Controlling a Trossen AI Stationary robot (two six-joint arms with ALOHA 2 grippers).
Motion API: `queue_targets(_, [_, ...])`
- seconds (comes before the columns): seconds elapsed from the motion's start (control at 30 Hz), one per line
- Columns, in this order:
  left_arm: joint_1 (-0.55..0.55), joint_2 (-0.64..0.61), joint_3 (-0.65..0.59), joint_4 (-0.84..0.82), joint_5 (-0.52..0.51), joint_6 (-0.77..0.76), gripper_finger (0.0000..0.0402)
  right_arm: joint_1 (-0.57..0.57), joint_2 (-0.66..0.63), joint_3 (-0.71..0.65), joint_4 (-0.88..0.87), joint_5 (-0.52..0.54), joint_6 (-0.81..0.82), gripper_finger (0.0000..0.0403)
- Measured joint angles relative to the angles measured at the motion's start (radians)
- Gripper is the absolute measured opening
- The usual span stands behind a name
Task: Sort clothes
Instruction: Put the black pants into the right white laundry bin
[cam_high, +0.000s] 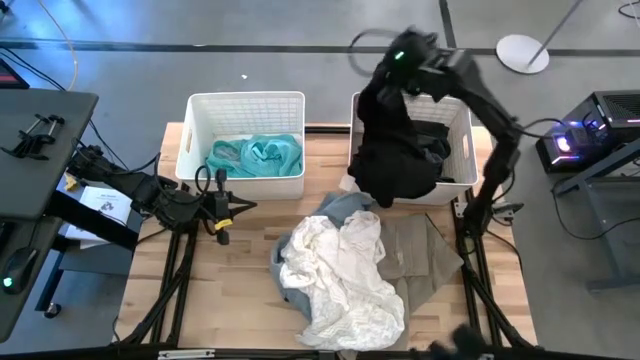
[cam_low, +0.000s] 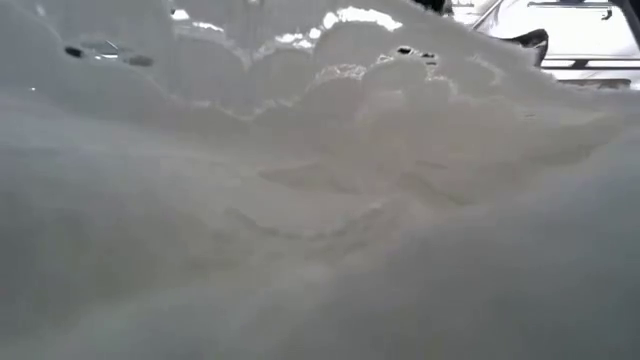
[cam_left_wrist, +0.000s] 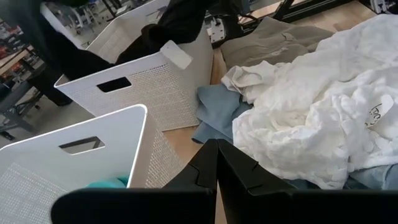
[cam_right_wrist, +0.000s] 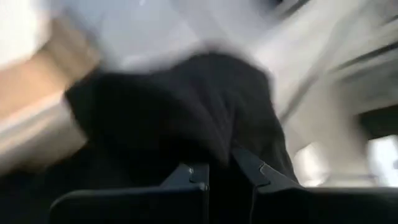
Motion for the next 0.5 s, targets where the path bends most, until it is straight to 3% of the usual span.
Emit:
queue_targets(0.07, [0.000, 0.000, 0.000, -0.004, 0.000, -0.001, 0.0000, 0.014, 0.046, -0.002, -0.140, -0.140, 0.066, 0.0012])
queue_targets(0.23, [0.000, 0.003, 0.000, -0.006, 0.000, -0.021, 0.0000, 0.060, 0.065, -0.174, -0.053, -0.477, 0.105, 0.0012])
queue_targets(0.3, [0.000, 0.003, 0.000, -0.015, 0.005, -0.029, 0.0000, 0.070, 0.065, -0.266, -0.062, -0.530, 0.089, 0.0012])
queue_targets(0.5, [0.000, 0.005, 0.000, -0.030, 0.024, -0.037, 0.0000, 0.044, 0.062, -0.581, -0.087, -0.521, 0.087, 0.0012])
